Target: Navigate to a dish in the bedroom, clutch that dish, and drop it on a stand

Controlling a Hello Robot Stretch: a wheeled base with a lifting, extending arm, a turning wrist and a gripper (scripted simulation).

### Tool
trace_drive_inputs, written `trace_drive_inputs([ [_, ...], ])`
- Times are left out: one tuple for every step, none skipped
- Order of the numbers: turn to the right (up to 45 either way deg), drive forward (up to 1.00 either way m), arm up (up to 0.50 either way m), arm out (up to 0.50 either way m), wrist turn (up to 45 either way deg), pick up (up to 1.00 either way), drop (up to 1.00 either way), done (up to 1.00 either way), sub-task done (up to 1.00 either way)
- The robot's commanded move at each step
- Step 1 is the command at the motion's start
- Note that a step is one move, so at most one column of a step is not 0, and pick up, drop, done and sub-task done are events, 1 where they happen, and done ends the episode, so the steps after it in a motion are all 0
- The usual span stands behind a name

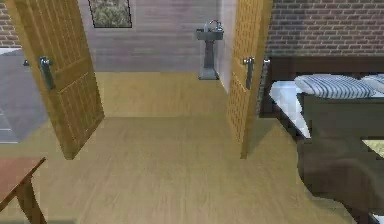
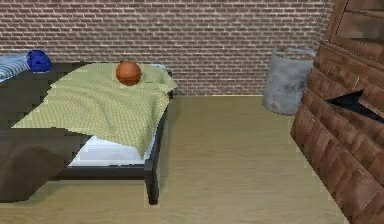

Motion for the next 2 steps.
trace_drive_inputs([
  [0.0,0.70,0.00,0.00,0.0,0.00,0.00,0.00,0.00],
  [-45.0,0.00,0.00,0.00,0.0,0.00,0.00,0.00,0.00],
])
